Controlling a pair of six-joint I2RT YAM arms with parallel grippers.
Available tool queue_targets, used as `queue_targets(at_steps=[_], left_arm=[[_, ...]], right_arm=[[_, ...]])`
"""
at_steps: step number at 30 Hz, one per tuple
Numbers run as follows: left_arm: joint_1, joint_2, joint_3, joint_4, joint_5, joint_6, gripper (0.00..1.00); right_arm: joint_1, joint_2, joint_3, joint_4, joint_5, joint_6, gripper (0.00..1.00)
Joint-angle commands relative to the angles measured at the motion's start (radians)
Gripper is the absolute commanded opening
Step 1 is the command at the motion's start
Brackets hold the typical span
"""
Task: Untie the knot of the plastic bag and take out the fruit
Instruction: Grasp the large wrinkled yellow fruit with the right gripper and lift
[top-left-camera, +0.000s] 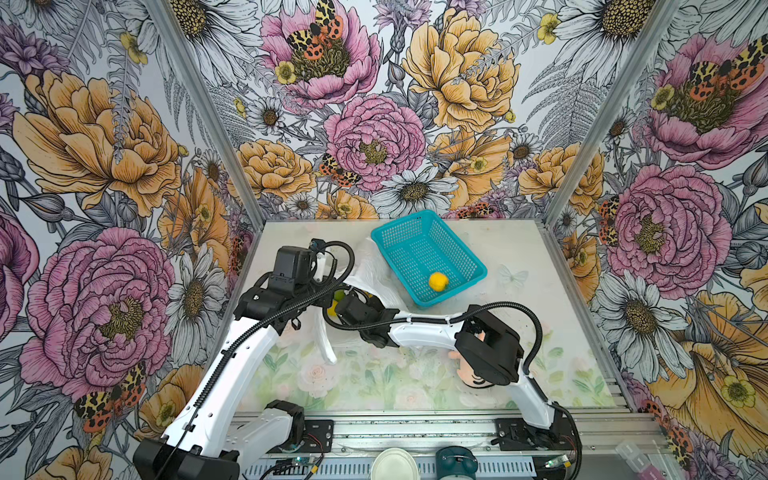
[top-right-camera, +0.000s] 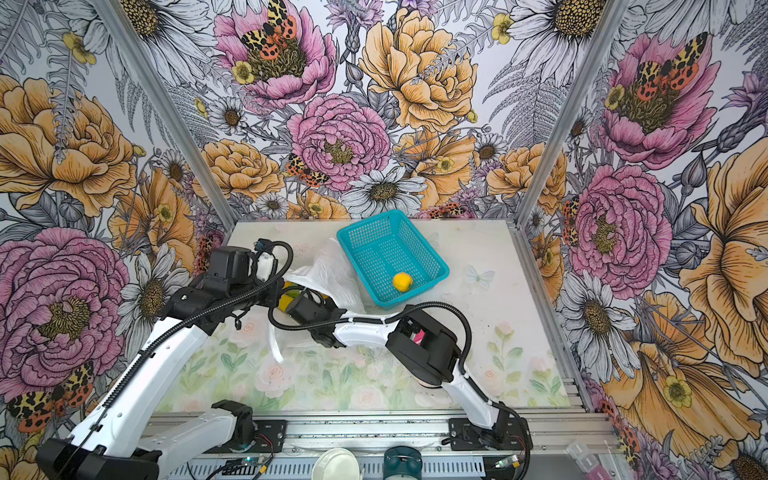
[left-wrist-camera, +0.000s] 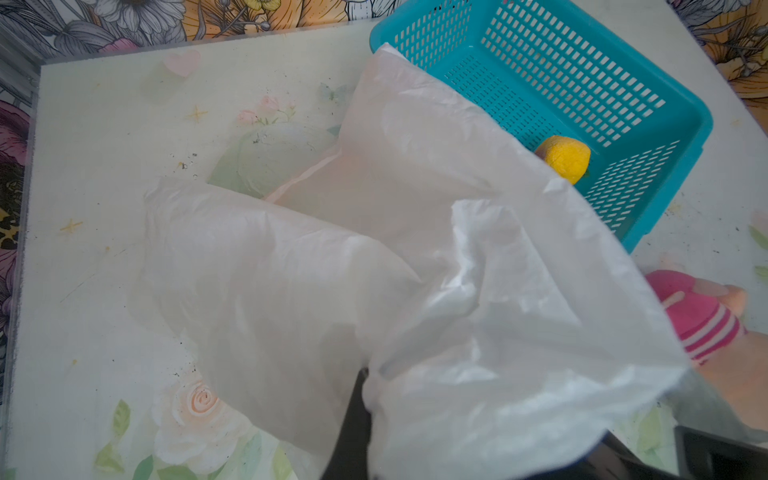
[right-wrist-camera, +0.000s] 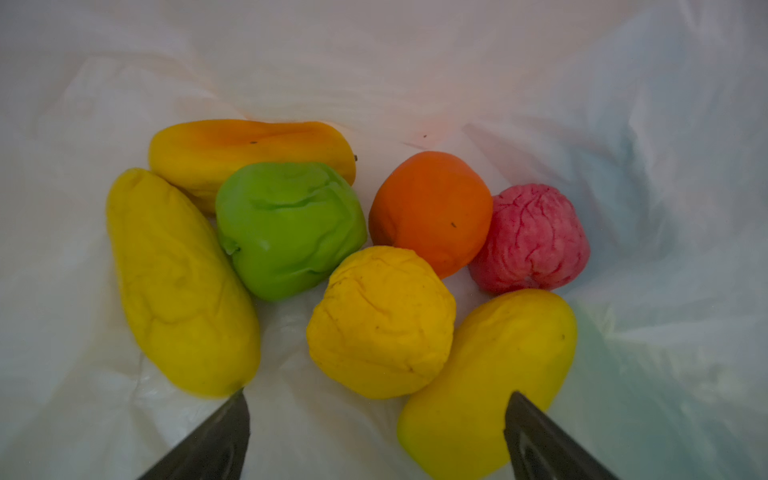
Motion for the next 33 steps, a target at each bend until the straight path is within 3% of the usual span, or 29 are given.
queue_targets(at_steps=[1,16,22,33], left_arm=[[-0.015,-0.024,-0.01,0.03,0.067,-0.003,0.0],[-0.035,-0.046,-0.015,0.041,0.081,-0.002,0.0],[-0.029,-0.047,-0.015,0.041,0.075,-0.002,0.0],[-0.007,-0.045,-0.017,0.039,0.051,-0.002,0.0]], right_arm=[[-0.005,0.046,0.061,-0.004,0.036,0.038,0.98],[-0.063,0.171,0.2,-0.075,0.016,0.066,0.93],[-0.07,0.17,0.208,-0.087,-0.023,0.063,0.7],[-0.032,-0.009,0.079,-0.086,-0.053,0.065,0.47]])
